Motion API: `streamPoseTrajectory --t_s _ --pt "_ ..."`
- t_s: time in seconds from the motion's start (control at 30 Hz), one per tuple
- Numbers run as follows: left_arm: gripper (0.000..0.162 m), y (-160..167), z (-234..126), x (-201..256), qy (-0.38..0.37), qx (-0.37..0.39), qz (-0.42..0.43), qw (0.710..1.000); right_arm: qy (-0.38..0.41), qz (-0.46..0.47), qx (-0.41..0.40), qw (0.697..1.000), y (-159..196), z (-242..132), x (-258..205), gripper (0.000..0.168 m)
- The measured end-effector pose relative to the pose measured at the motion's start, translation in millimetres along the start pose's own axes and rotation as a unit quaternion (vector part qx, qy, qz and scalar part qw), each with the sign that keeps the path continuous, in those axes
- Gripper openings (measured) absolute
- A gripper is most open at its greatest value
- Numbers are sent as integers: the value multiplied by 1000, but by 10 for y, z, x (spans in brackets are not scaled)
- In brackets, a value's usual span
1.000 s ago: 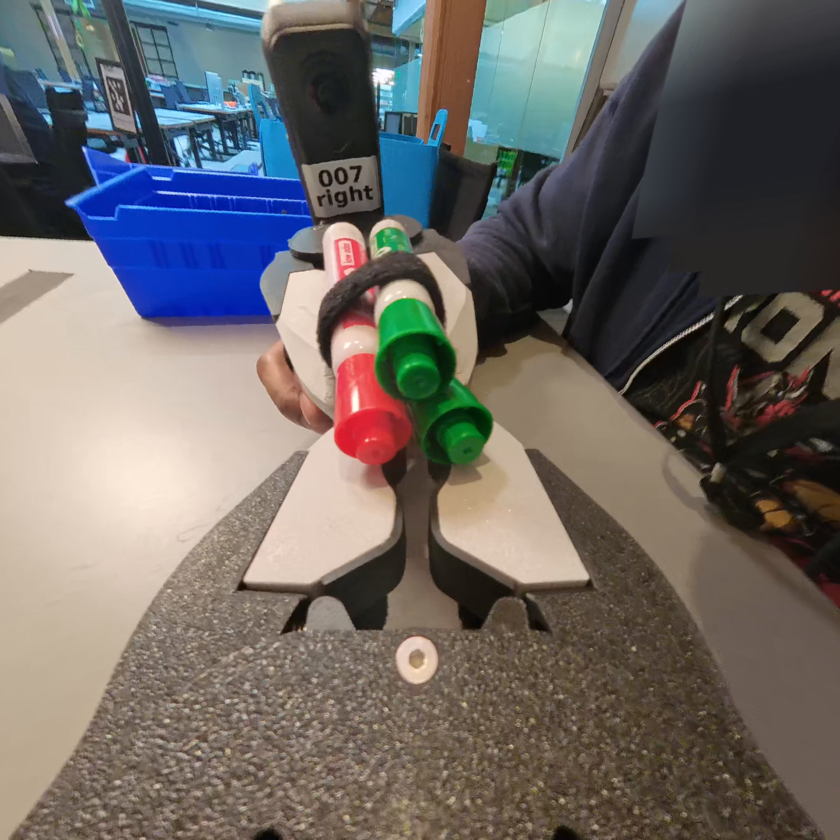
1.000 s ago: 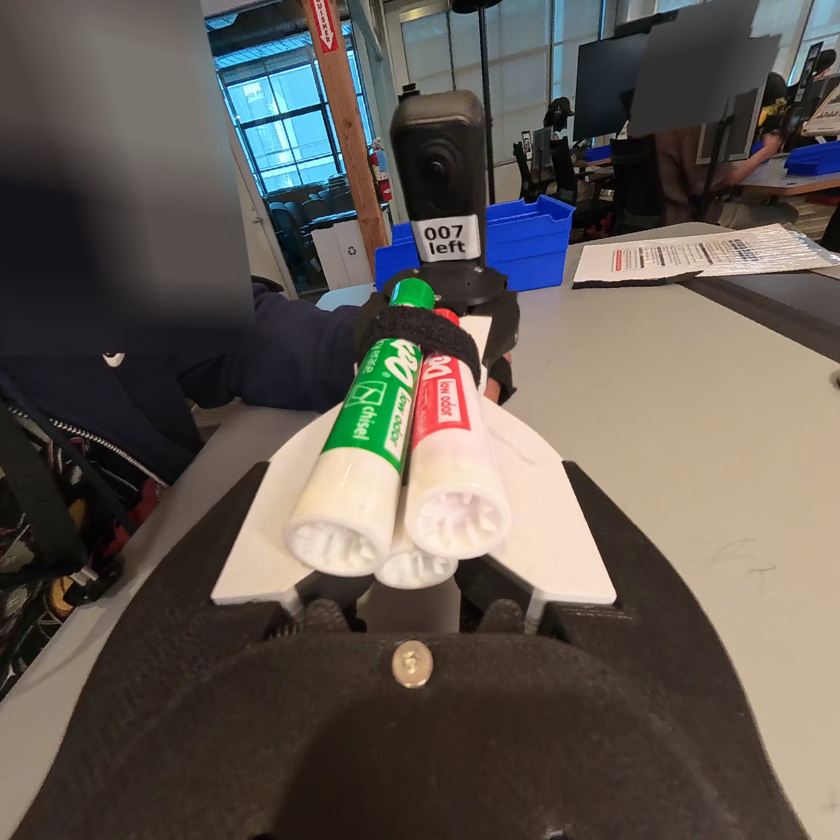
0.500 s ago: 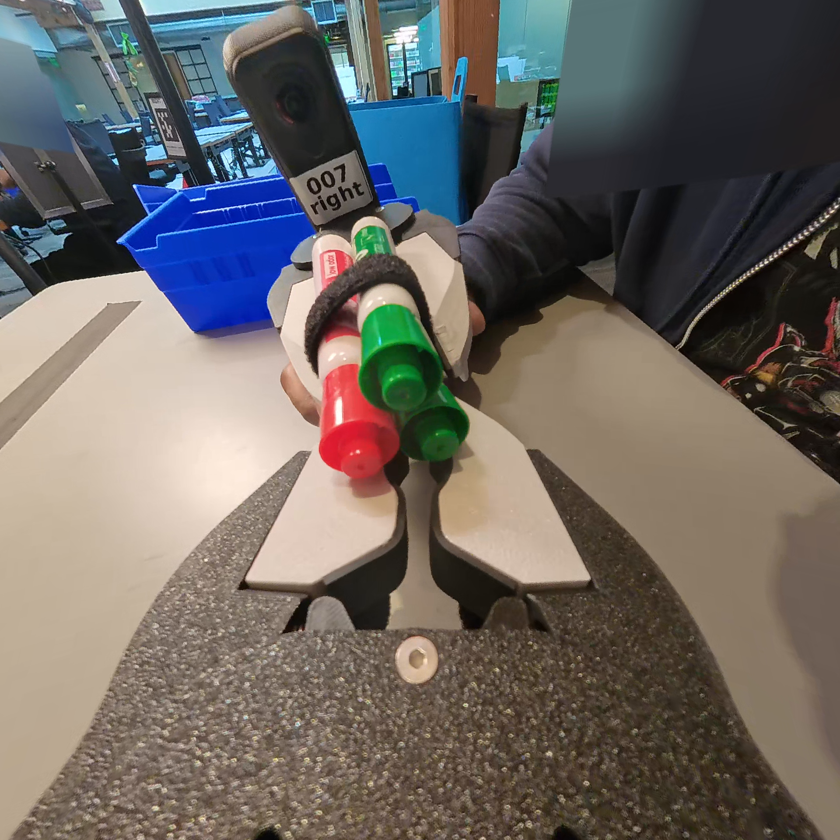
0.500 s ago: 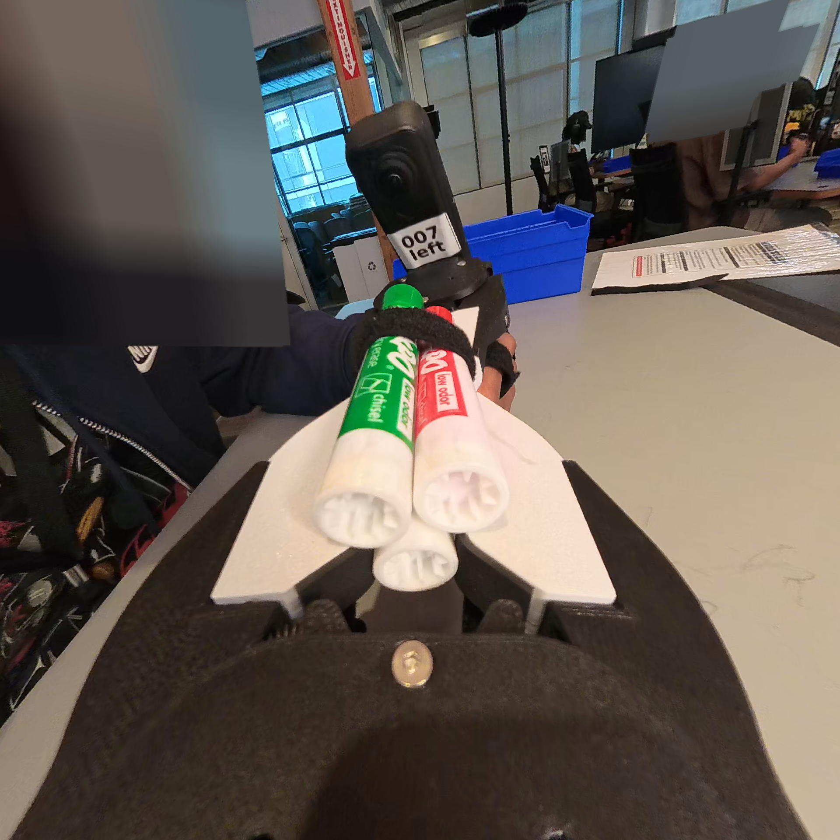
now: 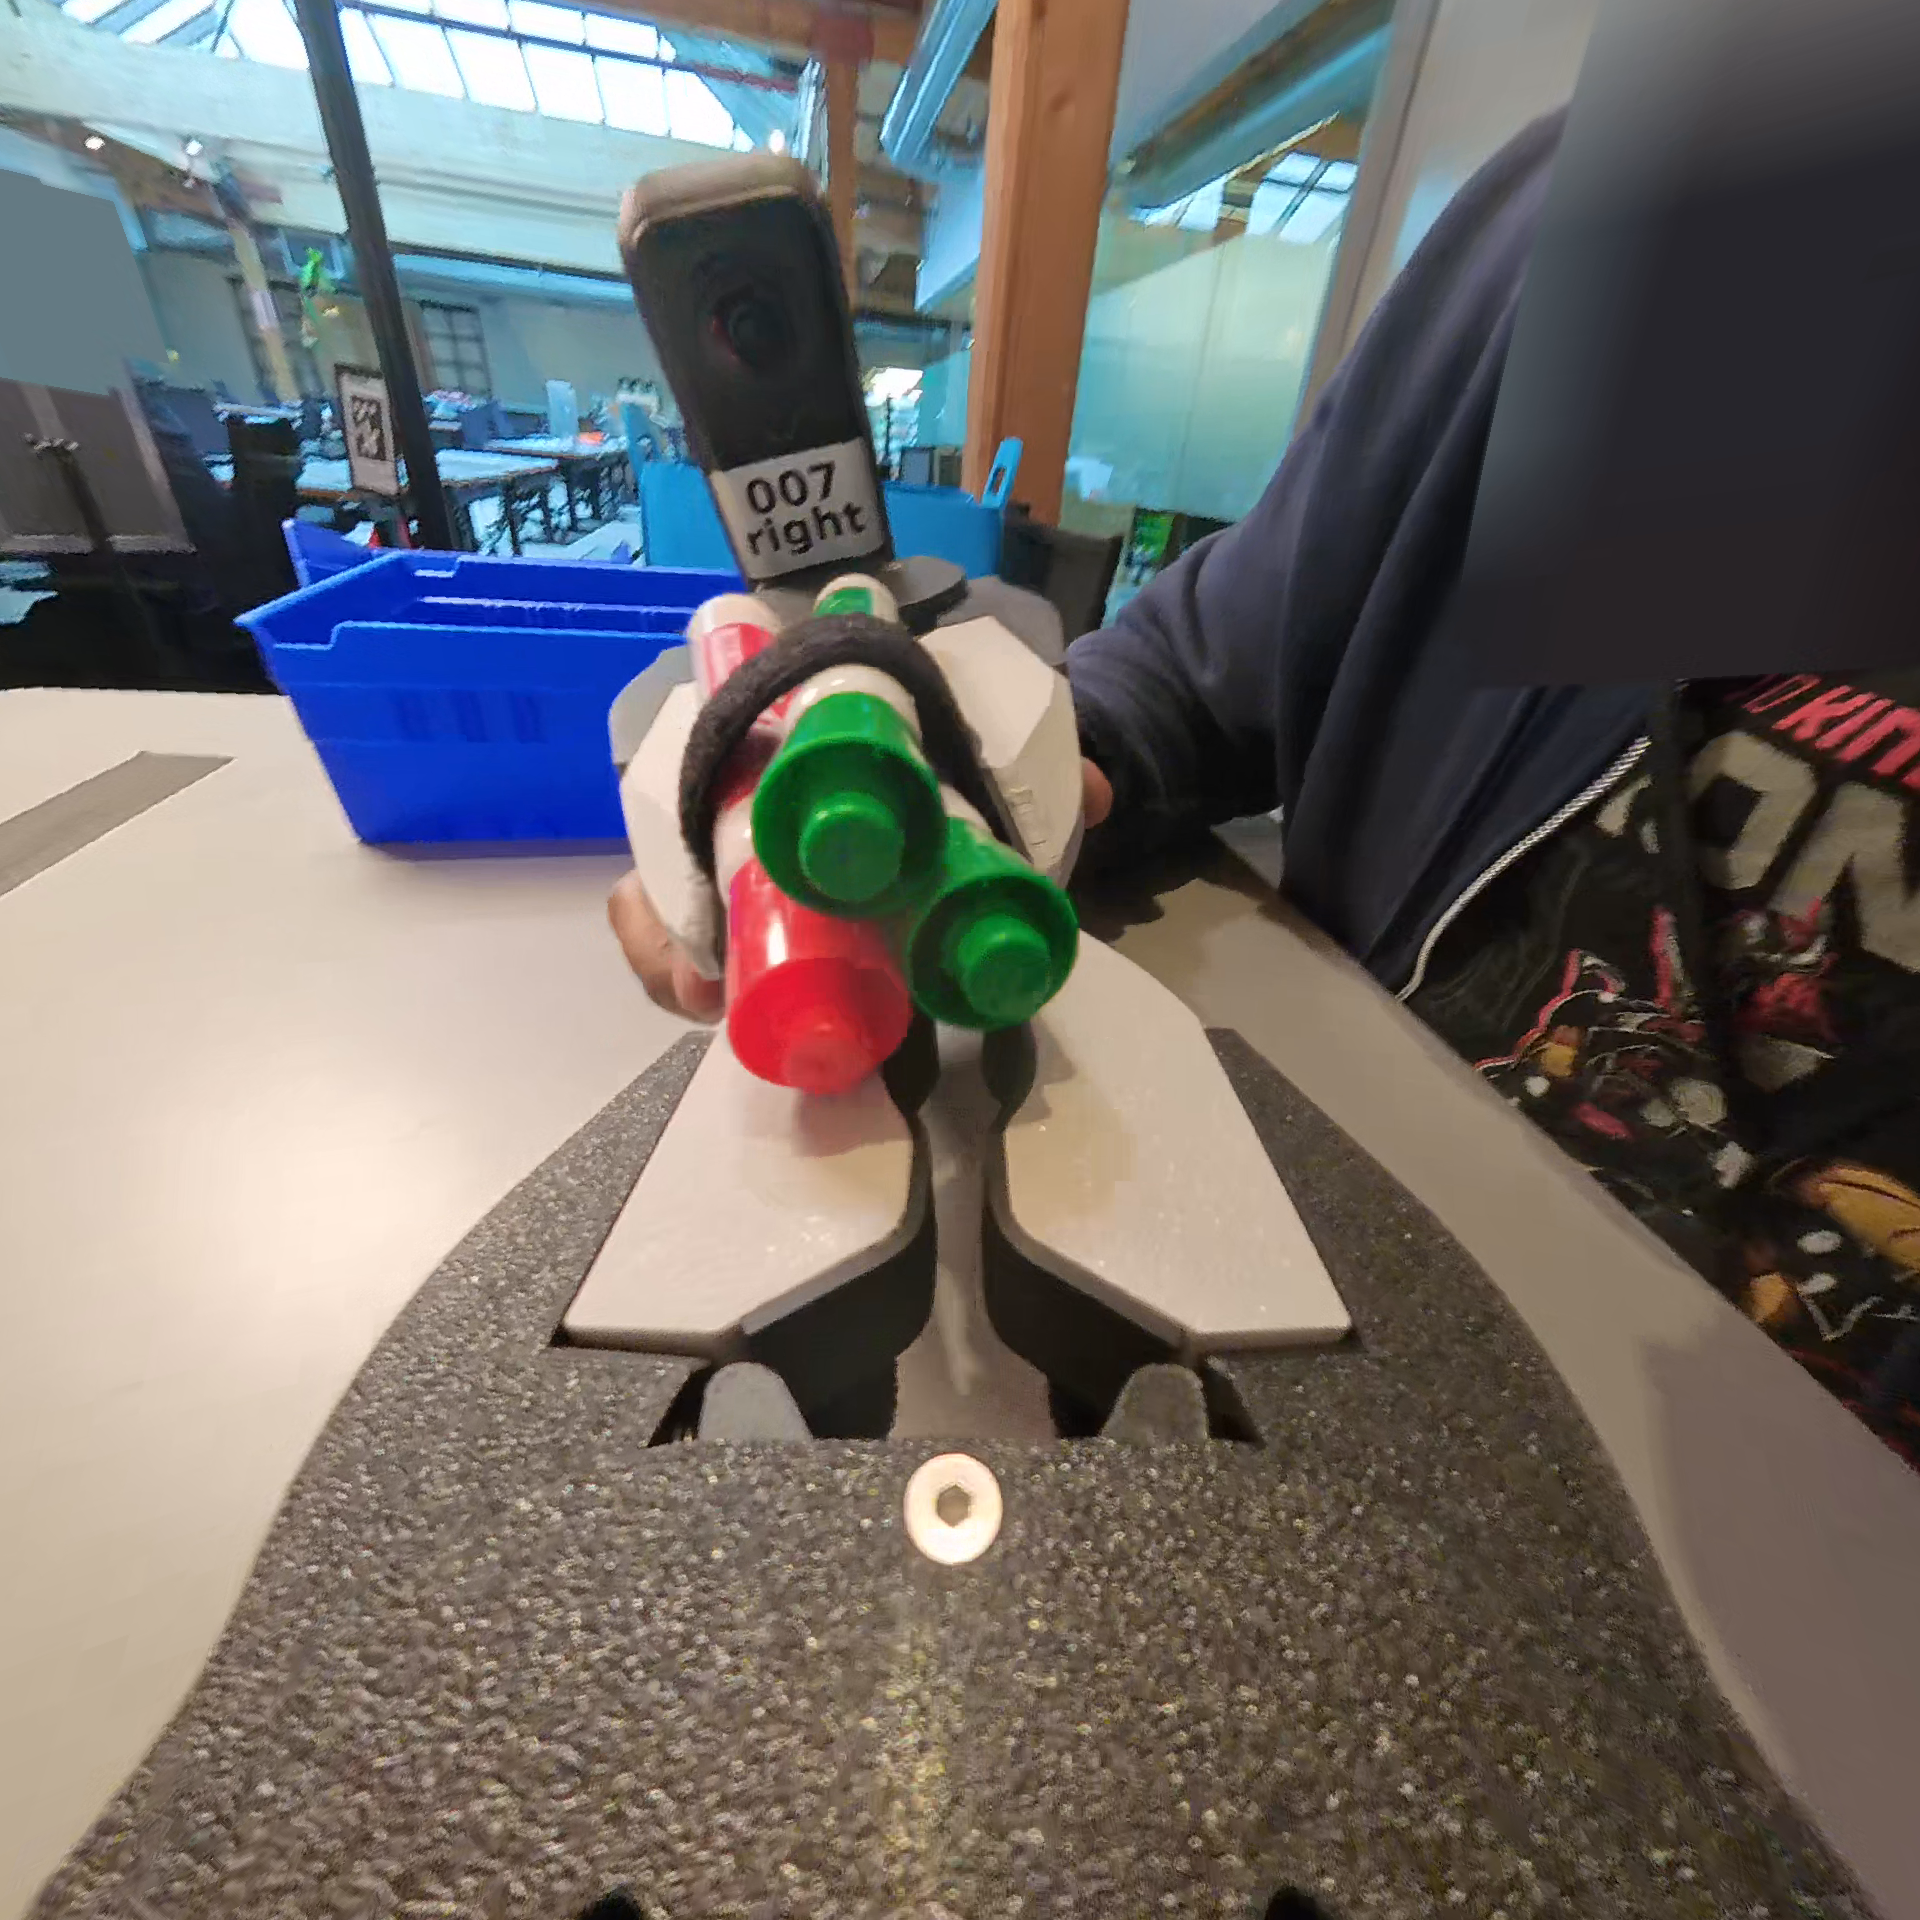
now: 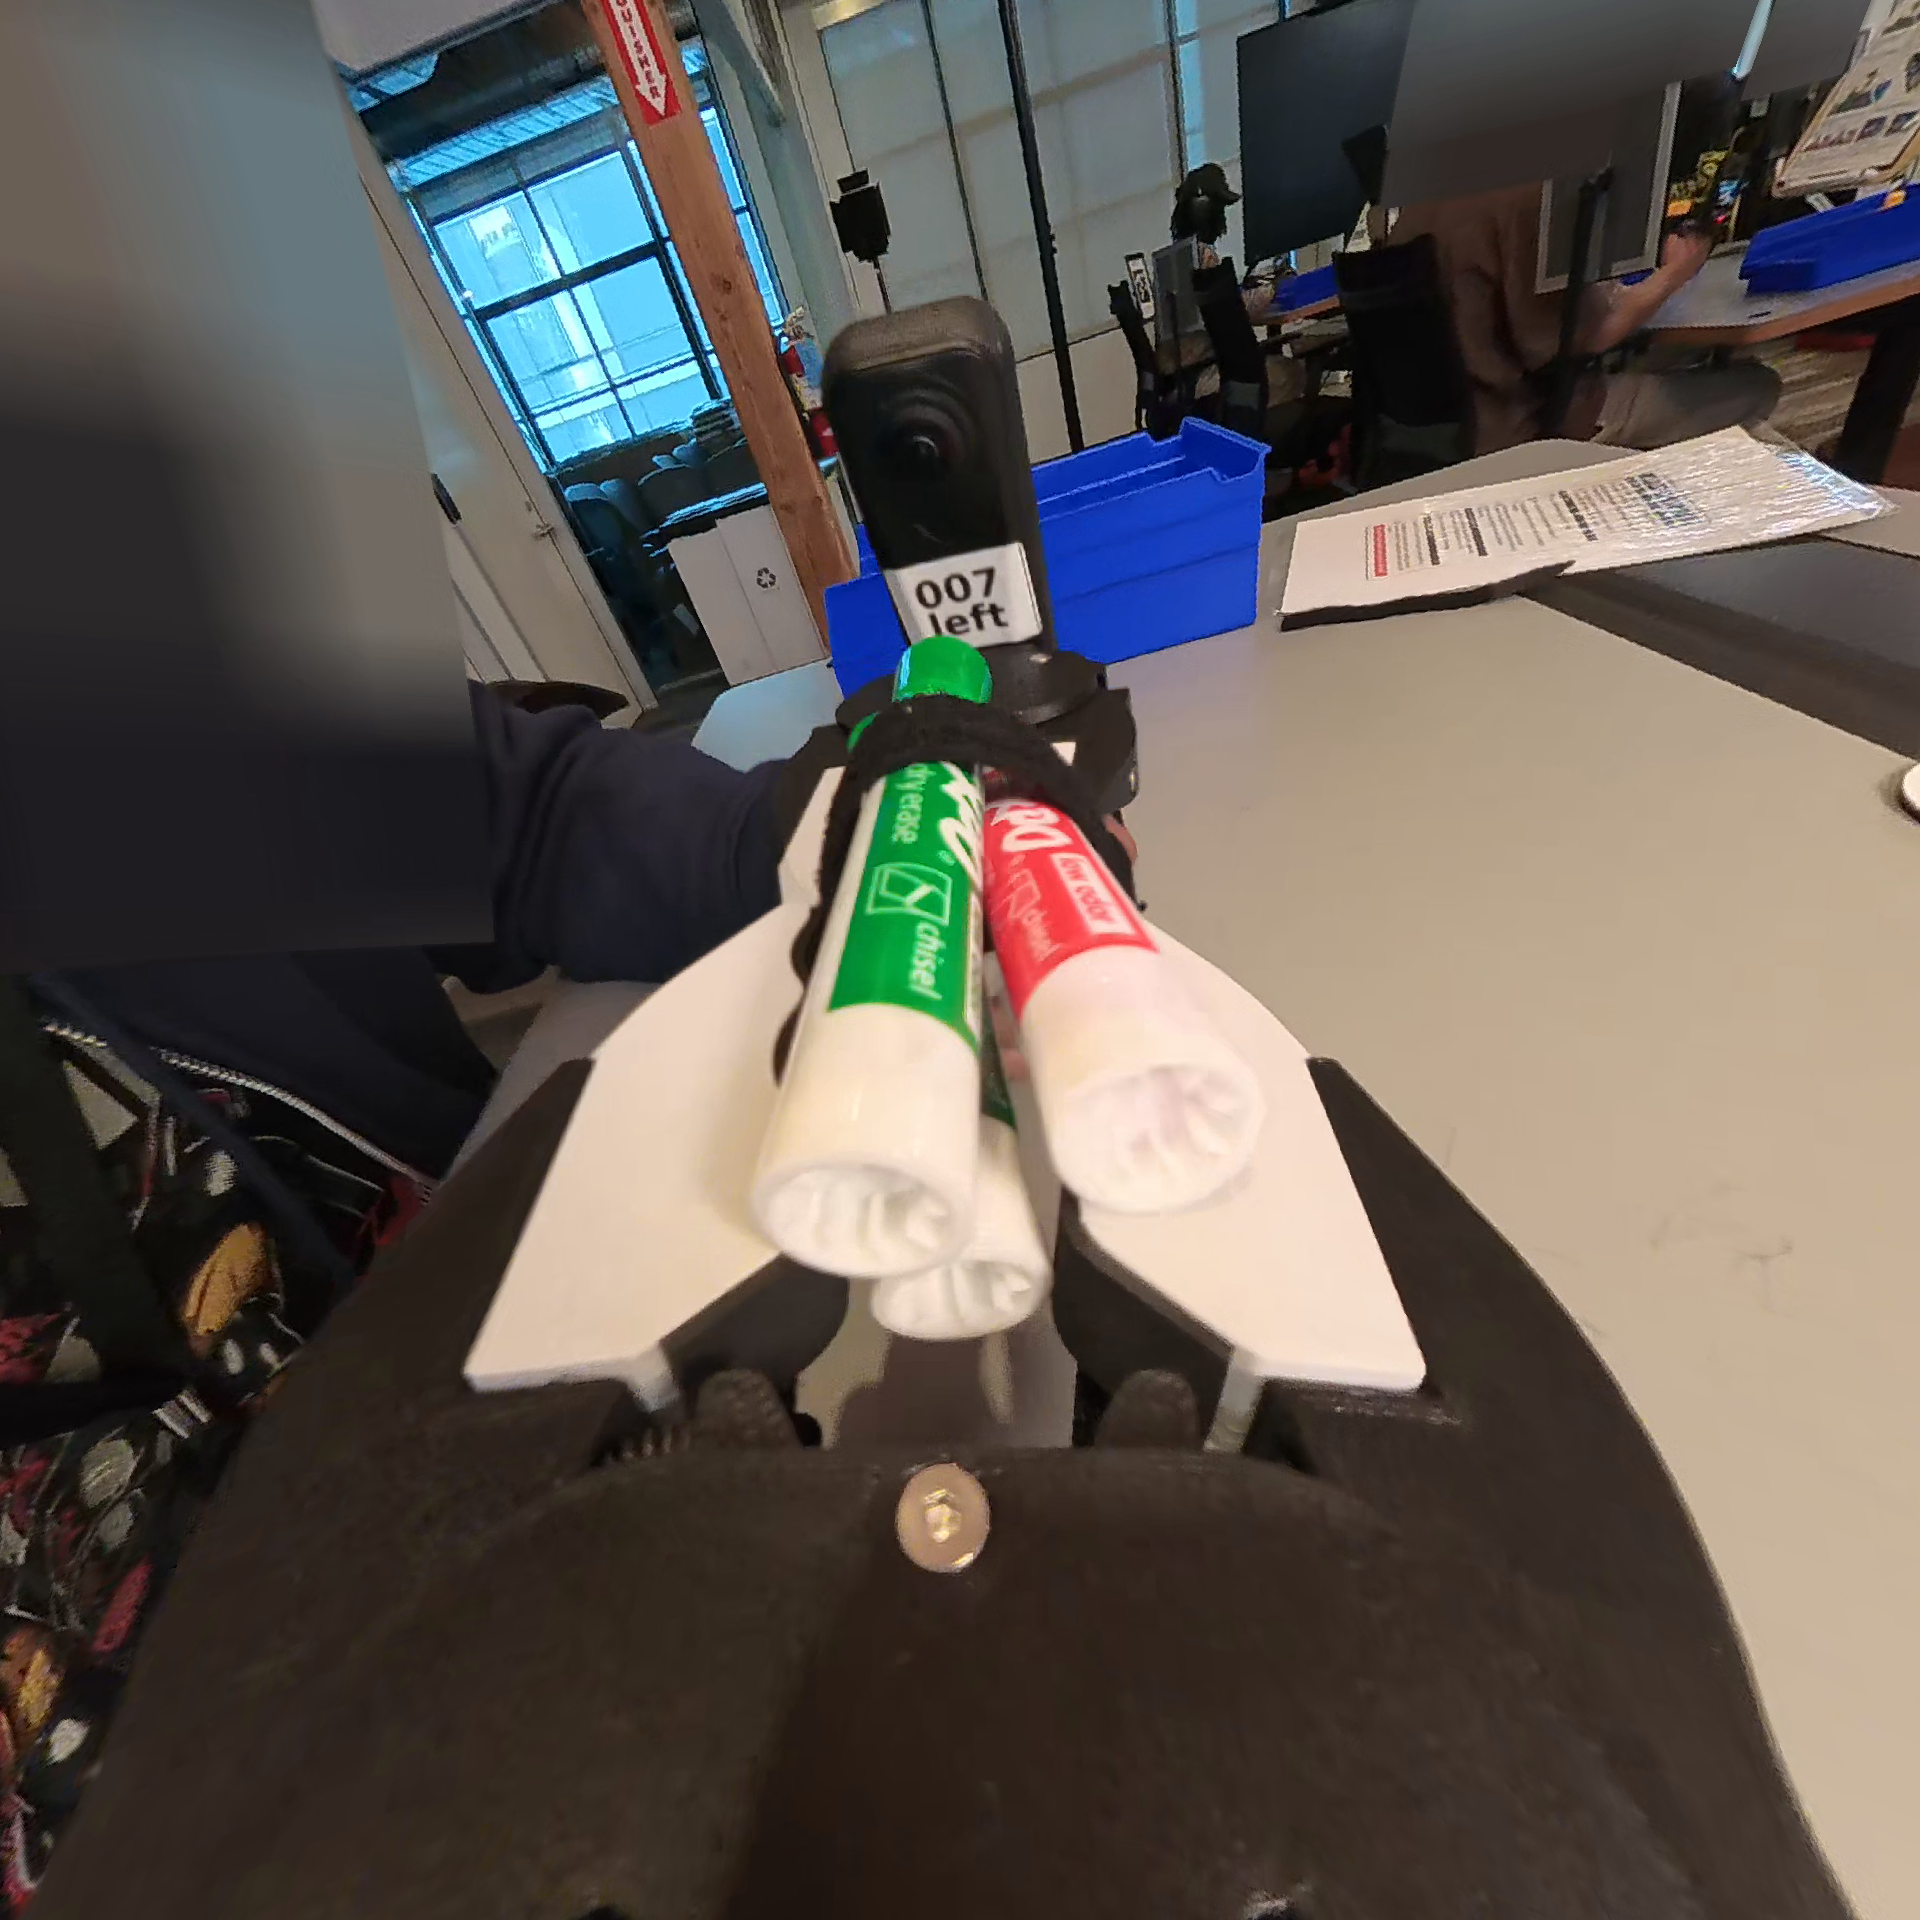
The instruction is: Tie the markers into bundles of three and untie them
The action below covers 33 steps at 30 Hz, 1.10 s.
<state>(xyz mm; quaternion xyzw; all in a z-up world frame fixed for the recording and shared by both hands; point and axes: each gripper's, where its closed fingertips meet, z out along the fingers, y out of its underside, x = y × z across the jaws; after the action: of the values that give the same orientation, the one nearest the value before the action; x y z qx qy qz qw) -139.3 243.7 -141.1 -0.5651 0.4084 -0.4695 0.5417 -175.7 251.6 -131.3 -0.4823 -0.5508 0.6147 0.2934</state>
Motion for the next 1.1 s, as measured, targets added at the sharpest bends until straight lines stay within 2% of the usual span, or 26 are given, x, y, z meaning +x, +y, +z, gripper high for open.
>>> streamPoseTrajectory --t_s 0.23,0.43,0.63,1.1 --pt "3 6 15 132 44 0 -14 999 -39 12 -4 999 24 19 -119 43" --pt "3 76 7 135 42 -36 -39 998 -34 -12 -2 999 55 18 -127 38" --pt "3 95 22 90 33 -36 -78 996 -25 -14 8 1000 58 -13 -67 37" --pt "11 185 47 42 -15 -73 8 997 -20 -14 1 1000 81 -64 -2 37"
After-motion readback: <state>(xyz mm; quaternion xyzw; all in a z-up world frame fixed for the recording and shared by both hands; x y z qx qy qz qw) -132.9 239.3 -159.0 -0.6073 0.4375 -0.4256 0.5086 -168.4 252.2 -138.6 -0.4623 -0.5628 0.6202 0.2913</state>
